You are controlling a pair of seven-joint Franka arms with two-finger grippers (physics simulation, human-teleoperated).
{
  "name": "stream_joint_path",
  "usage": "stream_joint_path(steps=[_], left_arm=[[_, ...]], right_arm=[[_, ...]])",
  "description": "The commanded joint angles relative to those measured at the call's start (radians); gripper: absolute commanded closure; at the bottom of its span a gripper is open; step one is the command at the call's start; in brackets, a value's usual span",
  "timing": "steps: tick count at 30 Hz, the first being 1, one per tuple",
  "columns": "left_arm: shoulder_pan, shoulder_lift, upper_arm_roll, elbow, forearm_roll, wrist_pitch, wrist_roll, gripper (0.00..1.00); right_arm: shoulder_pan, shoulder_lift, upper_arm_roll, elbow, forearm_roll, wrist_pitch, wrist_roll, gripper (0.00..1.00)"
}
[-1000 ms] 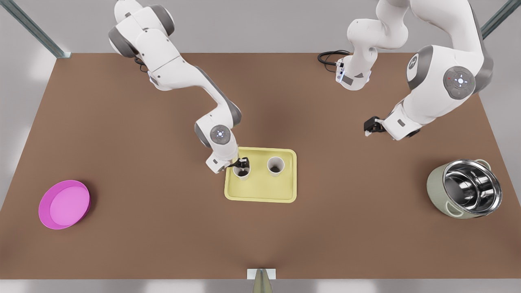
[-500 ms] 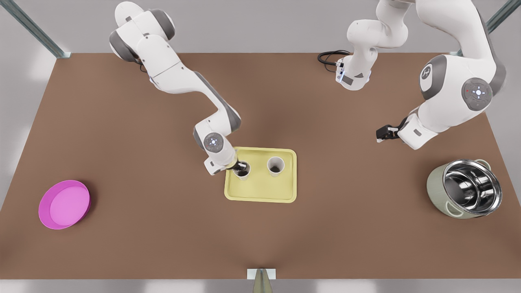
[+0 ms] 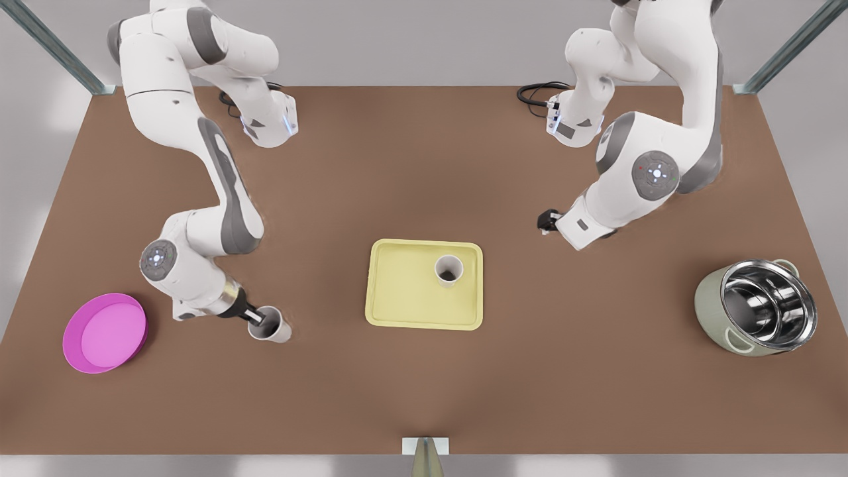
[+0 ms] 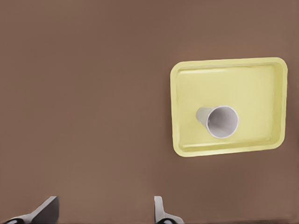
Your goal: Use the left arm to pick up the white IKEA cup from the tray and place it on the middle-left position; use the right arm to pick up the white IKEA cup from the tray and place it on the middle-right position
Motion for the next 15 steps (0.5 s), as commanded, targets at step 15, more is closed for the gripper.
stream_joint_path(steps=[15], left_arm=[[-0.216,0.399,0.004,0.143,0.050,0.401,-0.651,0.00]], right_arm=[[-0.178,0.180,-0.015,0.021,-0.149,0.022,-0.964,0.78]])
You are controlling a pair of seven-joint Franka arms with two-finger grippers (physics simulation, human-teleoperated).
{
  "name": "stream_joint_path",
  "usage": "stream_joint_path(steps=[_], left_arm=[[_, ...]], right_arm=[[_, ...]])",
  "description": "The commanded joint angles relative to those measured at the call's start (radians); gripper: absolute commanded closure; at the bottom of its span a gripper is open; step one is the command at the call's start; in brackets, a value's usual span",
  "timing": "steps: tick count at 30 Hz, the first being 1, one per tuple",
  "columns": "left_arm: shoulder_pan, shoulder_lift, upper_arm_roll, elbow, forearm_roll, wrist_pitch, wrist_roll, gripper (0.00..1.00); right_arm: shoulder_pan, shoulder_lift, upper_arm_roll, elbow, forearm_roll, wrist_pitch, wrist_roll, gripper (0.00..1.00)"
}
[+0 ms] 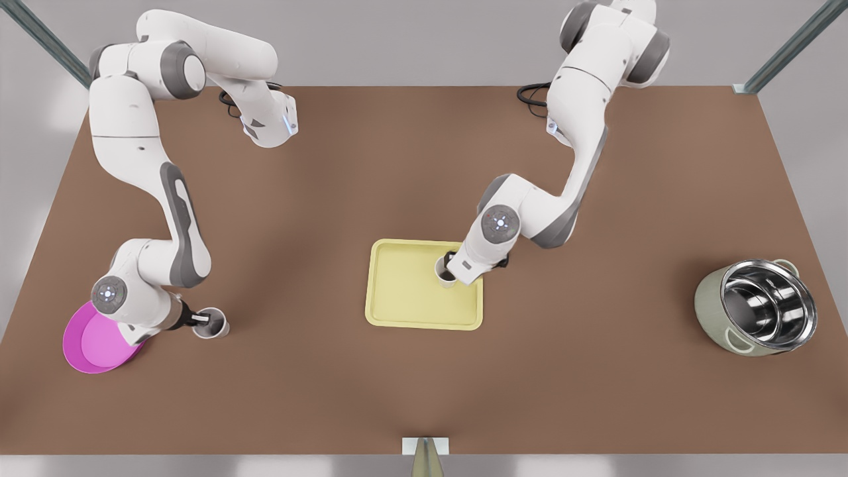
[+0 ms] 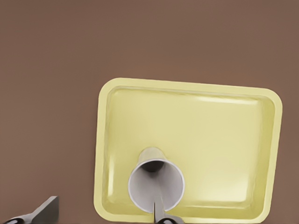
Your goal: Use the left arm to pick up the white IKEA cup from the tray and place it on the middle-left position; use the right arm to pick up the white IKEA cup from the tray and place it on the middle-right position
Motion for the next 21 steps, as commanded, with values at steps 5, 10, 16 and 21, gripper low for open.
stream_joint_path(steps=[5,10,16,21], left_arm=[[-0.039,0.021,-0.003,-0.118,0.006,0.236,-0.289,0.00],[-0.049,0.024,0.002,-0.175,0.010,0.279,-0.279,0.00],[-0.044,0.062,0.005,-0.201,0.012,0.365,-0.260,0.00],[-0.044,0.079,0.005,-0.198,0.012,0.374,-0.262,0.10]], right_arm=[[-0.001,0.014,-0.001,0.000,0.011,0.016,-0.399,0.57],[0.001,0.011,-0.001,0.000,0.086,0.013,-0.394,0.00],[0.002,-0.185,0.006,0.008,0.084,-0.277,-0.356,0.00],[0.005,-0.251,0.013,0.203,0.046,-0.547,-0.184,0.00]])
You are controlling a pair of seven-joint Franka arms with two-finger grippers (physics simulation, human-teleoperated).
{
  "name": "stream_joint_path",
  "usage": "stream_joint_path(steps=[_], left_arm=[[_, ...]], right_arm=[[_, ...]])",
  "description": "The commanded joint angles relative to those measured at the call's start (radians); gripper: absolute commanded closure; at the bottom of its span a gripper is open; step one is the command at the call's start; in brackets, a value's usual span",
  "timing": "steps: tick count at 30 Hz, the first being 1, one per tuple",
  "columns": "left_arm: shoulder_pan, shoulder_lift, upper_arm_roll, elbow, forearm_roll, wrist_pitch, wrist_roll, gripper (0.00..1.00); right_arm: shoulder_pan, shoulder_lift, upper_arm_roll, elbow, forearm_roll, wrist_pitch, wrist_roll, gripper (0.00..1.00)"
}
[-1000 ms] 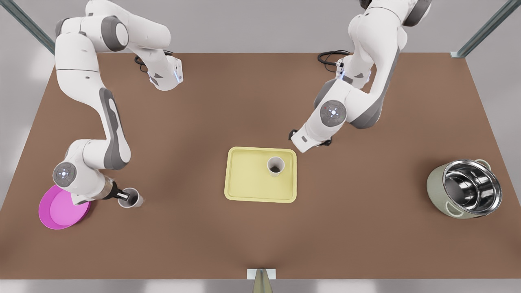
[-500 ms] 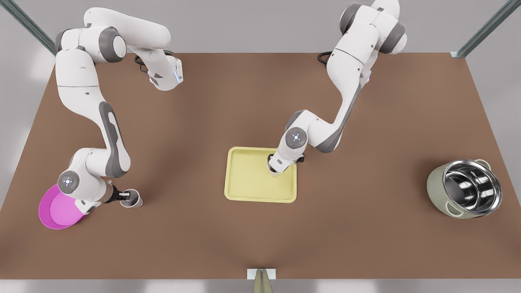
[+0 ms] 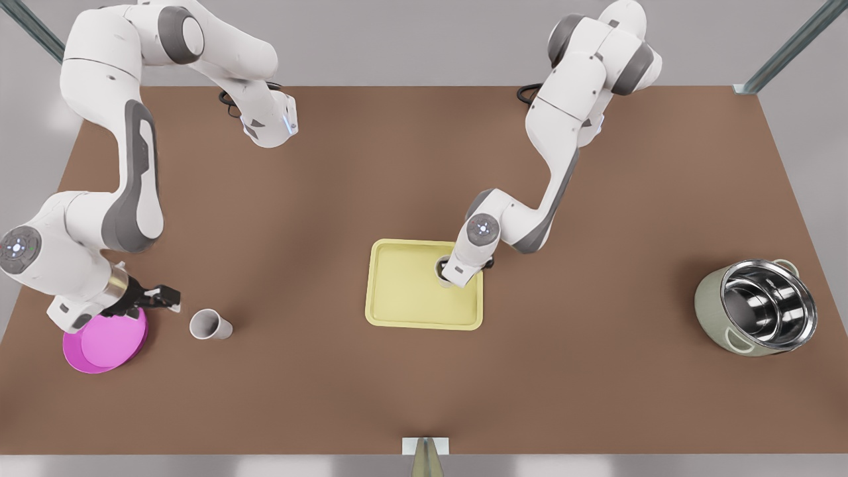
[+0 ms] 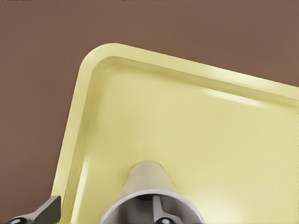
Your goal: Use the left arm to pick up the white IKEA cup from the tray and place it on the middle-left position; use the right arm to pick up the white IKEA cup from the tray and place it on the middle-right position
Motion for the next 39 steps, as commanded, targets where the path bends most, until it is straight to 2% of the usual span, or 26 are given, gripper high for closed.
stream_joint_path(steps=[1,3,4,8,9,10,13,15,18,26,29,32,36,37,38,39], left_arm=[[0.000,0.000,0.000,0.001,0.001,0.040,-0.078,0.27],[0.002,0.000,0.000,0.007,0.000,0.038,-0.086,0.55],[0.002,0.000,0.000,0.010,-0.002,0.038,-0.089,0.65],[0.003,-0.001,0.002,0.024,-0.012,0.037,-0.114,0.94],[0.003,-0.001,0.002,0.027,-0.011,0.037,-0.121,1.00],[0.003,0.000,0.002,0.030,-0.012,0.037,-0.129,1.00],[0.003,-0.038,0.008,0.035,-0.006,-0.005,-0.141,1.00],[0.008,-0.053,0.080,0.128,-0.003,-0.133,-0.123,1.00],[0.020,-0.062,0.229,0.162,-0.014,-0.226,0.084,1.00],[0.287,-0.046,0.225,0.148,-0.063,-0.207,0.747,1.00],[0.295,-0.006,0.224,0.139,-0.068,-0.118,0.782,1.00],[0.295,-0.006,0.219,0.033,-0.069,0.015,0.796,1.00],[0.293,0.008,0.218,0.035,-0.107,0.037,0.797,1.00],[0.293,0.010,0.218,0.035,-0.107,0.038,0.799,0.47],[0.291,0.010,0.218,0.035,-0.107,0.038,0.797,0.00],[0.291,0.010,0.218,0.035,-0.107,0.037,0.797,0.00]], right_arm=[[0.002,-0.040,0.002,0.017,-0.018,-0.225,0.070,0.00],[0.011,-0.136,0.023,0.012,-0.067,-0.285,0.087,0.00],[0.029,-0.170,0.025,0.011,-0.074,-0.327,0.085,0.00],[0.066,-0.199,0.006,0.015,-0.065,-0.362,0.090,0.00],[0.162,-0.216,-0.079,0.012,-0.065,-0.360,0.098,0.00],[0.216,-0.218,-0.139,0.008,-0.061,-0.359,0.098,0.00],[0.212,-0.213,-0.147,0.012,-0.059,-0.363,0.105,0.00],[0.198,-0.215,-0.147,0.015,-0.062,-0.363,0.101,0.00],[0.198,-0.212,-0.145,0.018,-0.073,-0.373,0.098,0.00],[0.199,-0.210,-0.142,0.046,-0.070,-0.374,0.102,0.00],[0.199,-0.209,-0.141,0.046,-0.070,-0.376,0.104,0.00],[0.199,-0.209,-0.142,0.046,-0.070,-0.374,0.102,0.00],[0.199,-0.205,-0.142,0.046,-0.070,-0.373,0.102,0.00],[0.199,-0.205,-0.144,0.046,-0.070,-0.373,0.102,0.00],[0.199,-0.205,-0.142,0.046,-0.070,-0.373,0.104,0.00],[0.199,-0.205,-0.144,0.046,-0.070,-0.373,0.102,0.00]])
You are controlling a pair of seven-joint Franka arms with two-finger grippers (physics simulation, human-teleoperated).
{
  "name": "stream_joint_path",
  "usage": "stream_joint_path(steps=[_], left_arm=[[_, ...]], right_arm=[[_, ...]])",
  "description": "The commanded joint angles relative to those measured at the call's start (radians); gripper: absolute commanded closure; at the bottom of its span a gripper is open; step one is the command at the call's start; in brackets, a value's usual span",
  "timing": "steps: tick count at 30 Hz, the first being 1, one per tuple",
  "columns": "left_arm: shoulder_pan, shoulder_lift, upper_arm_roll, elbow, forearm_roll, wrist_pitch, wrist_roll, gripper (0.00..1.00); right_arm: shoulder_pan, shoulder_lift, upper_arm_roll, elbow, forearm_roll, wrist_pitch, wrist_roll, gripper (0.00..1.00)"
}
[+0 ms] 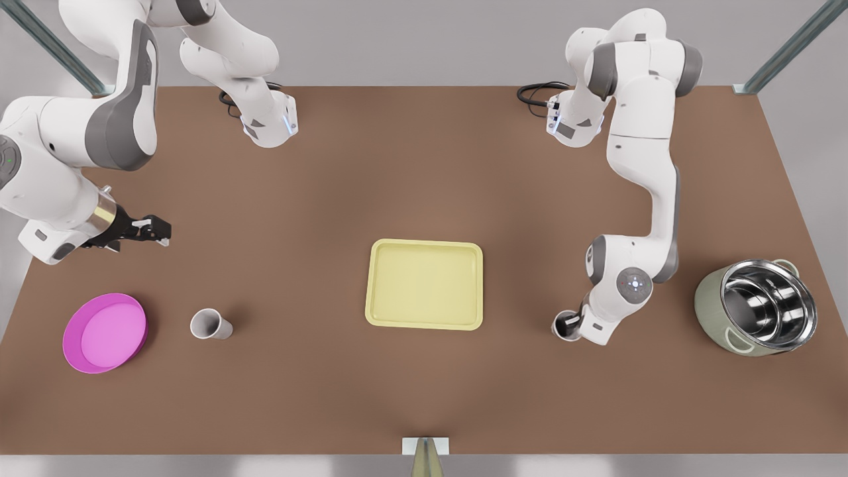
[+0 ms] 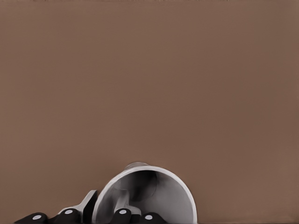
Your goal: Use the left arm to pick up the white IKEA cup from the tray and place it on the middle-left position; use the right arm to pick up the white IKEA cup from the tray and place it on the middle-right position
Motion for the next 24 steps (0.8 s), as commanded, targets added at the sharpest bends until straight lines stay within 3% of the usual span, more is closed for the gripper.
stream_joint_path(steps=[1,6,8,9,11,15,24], left_arm=[[0.001,-0.001,0.000,0.000,-0.012,0.045,0.360,0.00],[0.000,-0.039,0.005,0.034,-0.003,-0.061,0.360,0.00],[0.003,-0.089,0.014,0.109,-0.003,-0.261,0.357,0.00],[0.003,-0.102,0.055,0.252,-0.010,-0.535,0.354,0.00],[0.004,-0.241,0.095,0.307,-0.001,-0.759,0.380,0.00],[0.004,-0.461,0.112,0.204,0.025,-0.820,0.397,0.00],[0.003,-0.455,0.114,0.230,0.040,-0.793,0.384,0.00]], right_arm=[[0.000,-0.002,-0.002,0.000,0.001,0.001,0.012,0.00],[-0.001,0.000,-0.002,0.000,-0.001,0.005,0.011,0.00],[-0.001,0.000,-0.002,0.000,-0.001,0.005,0.012,0.00],[-0.001,0.000,-0.002,0.000,-0.001,0.005,0.011,0.00],[-0.003,0.000,-0.003,0.000,-0.001,0.008,0.014,0.00],[-0.003,0.001,-0.006,0.000,-0.001,0.013,0.009,0.00],[-0.003,0.001,-0.003,0.000,0.001,0.015,0.009,0.00]])
